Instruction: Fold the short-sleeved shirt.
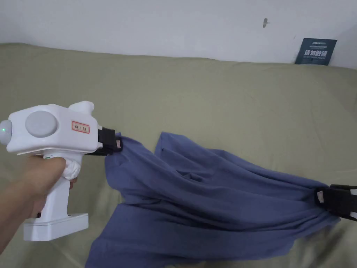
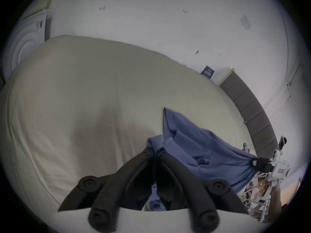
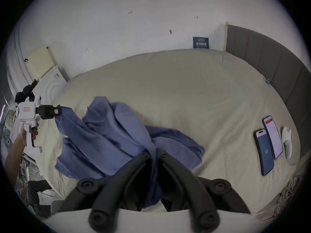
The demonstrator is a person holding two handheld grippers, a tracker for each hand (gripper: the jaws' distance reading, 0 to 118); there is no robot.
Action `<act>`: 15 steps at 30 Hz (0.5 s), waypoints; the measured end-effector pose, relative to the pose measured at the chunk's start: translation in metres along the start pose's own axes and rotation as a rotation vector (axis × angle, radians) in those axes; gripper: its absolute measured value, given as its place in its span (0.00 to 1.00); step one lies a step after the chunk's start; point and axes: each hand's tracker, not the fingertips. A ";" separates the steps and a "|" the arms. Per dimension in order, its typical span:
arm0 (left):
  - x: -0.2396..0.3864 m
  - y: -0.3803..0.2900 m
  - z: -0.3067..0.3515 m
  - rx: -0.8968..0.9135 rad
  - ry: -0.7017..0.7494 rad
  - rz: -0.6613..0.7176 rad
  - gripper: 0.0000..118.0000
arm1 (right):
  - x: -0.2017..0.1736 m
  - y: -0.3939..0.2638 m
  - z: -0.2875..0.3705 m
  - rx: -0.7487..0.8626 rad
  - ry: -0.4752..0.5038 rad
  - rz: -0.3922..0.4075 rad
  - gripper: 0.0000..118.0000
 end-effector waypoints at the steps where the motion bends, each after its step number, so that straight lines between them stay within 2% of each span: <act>1: 0.000 0.005 0.007 0.015 -0.011 -0.002 0.03 | -0.003 0.006 0.003 0.013 0.001 0.006 0.04; 15: 0.017 0.073 0.101 0.249 -0.022 -0.063 0.03 | -0.024 0.103 0.029 0.195 0.046 0.035 0.04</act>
